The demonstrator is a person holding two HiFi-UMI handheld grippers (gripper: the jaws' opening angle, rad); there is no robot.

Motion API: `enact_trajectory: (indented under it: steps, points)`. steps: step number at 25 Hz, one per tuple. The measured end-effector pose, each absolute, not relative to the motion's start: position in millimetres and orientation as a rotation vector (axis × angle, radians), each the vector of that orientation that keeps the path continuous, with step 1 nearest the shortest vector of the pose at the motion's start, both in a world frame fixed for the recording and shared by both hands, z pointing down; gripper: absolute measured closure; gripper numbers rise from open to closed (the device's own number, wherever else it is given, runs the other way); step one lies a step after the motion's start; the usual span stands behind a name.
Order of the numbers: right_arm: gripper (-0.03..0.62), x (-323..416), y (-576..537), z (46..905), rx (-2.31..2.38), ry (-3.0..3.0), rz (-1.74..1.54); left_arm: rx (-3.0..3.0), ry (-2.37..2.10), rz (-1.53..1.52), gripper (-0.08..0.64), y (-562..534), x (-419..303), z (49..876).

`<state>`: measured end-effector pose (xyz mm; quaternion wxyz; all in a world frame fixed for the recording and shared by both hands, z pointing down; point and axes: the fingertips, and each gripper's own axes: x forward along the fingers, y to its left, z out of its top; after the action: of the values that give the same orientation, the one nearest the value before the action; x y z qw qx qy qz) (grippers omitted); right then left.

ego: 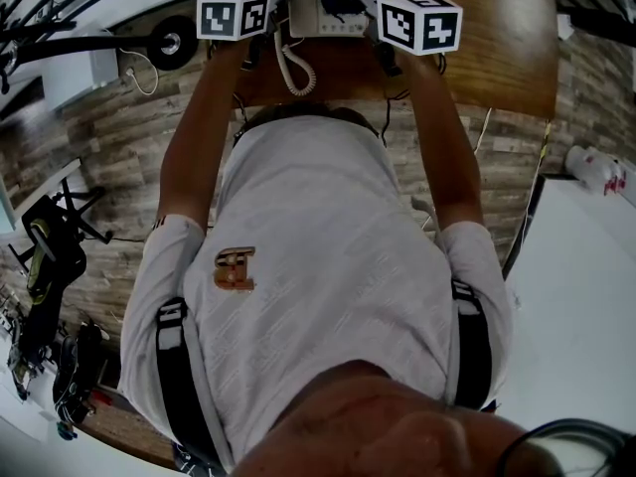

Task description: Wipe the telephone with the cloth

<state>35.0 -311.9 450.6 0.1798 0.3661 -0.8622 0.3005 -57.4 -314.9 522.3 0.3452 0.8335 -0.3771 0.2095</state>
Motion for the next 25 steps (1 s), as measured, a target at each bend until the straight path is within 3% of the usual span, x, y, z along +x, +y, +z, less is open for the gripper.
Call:
enact_trajectory:
  steps: [10,25]
  points:
    - [0.532,-8,-296,495,0.95,-2.395,0.985,2.158,-0.989,0.535,0.471,-314,-58,522]
    - [0.532,82,-309,534,1.172,-2.158,0.884,2.146,-0.992,0.528,0.471,-314,-64,524]
